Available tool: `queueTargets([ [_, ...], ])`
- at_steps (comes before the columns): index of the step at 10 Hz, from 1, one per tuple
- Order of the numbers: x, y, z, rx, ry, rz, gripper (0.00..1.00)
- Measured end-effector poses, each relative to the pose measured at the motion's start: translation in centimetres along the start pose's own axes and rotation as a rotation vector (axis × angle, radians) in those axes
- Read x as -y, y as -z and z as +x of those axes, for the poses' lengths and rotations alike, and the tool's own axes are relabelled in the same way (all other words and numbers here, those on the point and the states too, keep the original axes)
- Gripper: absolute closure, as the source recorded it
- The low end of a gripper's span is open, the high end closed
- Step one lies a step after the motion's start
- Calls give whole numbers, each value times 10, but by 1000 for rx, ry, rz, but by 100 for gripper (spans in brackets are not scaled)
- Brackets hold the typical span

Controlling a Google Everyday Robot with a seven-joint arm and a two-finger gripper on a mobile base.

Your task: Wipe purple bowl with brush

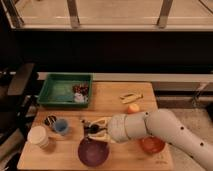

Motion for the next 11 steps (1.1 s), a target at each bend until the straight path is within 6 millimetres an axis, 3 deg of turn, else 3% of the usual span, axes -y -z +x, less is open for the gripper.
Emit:
queueTargets([
  [7,-25,9,-6,24,-9,27,100],
  [11,-40,17,25,41,-127,77,100],
])
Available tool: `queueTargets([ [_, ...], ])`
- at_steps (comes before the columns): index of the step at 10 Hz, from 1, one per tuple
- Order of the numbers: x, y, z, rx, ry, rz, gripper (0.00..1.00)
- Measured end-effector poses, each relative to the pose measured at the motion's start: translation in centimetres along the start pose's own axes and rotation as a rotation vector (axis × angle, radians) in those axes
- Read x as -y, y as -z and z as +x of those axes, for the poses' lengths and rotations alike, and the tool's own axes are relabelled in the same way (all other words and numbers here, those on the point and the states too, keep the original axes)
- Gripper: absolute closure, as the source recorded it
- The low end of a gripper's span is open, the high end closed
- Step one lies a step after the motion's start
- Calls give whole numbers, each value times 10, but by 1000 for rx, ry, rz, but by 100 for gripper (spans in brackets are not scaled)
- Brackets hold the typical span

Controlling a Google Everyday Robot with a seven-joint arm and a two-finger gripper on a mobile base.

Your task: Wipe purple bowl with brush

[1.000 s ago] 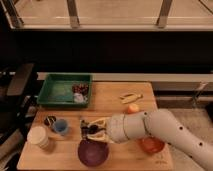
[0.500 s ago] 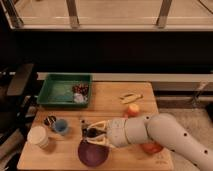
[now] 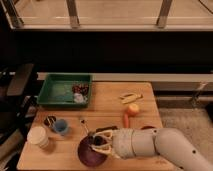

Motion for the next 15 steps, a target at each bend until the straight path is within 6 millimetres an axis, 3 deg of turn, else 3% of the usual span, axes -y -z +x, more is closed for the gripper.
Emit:
queueTargets([
  [5,1,9,41,26,-130,40,100],
  [9,-3,-13,74,66,-241,-9,100],
  [12,-7,-37,69,71,-258,-75,100],
  [15,-7,-42,70,-34,-243,-107,100],
])
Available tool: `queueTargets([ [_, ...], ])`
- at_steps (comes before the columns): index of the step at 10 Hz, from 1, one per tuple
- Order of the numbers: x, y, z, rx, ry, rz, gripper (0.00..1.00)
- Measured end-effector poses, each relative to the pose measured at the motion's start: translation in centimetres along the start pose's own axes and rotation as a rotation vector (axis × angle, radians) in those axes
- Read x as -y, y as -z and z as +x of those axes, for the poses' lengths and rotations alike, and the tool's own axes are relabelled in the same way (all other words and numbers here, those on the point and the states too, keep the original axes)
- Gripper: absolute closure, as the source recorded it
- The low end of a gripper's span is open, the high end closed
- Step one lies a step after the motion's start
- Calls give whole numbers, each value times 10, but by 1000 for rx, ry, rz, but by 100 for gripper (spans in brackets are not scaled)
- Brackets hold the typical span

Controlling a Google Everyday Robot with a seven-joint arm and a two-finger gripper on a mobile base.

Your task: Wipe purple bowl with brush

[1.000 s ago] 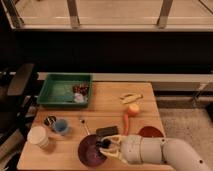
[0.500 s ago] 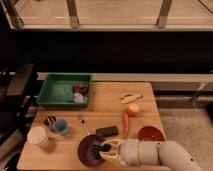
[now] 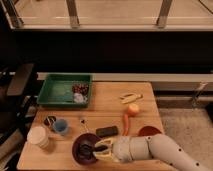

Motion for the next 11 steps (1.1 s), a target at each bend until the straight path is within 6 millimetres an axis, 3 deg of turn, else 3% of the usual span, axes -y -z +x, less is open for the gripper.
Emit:
queueTargets([
  [4,2,8,1,-226,20,11,100],
  [11,15,39,7,-236,9,55,100],
])
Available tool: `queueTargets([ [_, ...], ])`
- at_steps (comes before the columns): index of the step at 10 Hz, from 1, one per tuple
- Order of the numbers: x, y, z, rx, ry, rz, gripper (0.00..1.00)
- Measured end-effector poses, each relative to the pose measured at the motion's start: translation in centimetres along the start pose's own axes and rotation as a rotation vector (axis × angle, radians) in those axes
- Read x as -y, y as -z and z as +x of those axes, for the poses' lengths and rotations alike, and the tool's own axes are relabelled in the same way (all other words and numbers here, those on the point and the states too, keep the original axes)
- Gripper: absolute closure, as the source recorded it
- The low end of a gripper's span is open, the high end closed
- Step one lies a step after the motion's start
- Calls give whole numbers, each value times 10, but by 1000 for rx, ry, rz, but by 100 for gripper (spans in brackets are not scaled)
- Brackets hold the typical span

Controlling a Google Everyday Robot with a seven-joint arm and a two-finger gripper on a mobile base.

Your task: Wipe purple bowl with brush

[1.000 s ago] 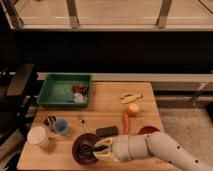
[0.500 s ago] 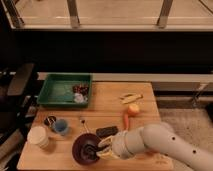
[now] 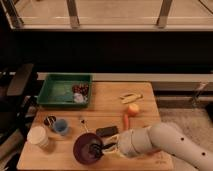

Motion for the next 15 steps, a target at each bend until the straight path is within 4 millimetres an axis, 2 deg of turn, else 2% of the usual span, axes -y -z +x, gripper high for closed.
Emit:
queueTargets([
  [3,10,1,0,3,4,-5,100],
  [6,19,-13,-2,21,16,-48,100],
  [9,8,-26,2,41,-9,-78,100],
  [12,-13,-9,3,5,-56,-28,100],
  [15,-11,18,-8,-57,-49,34,100],
])
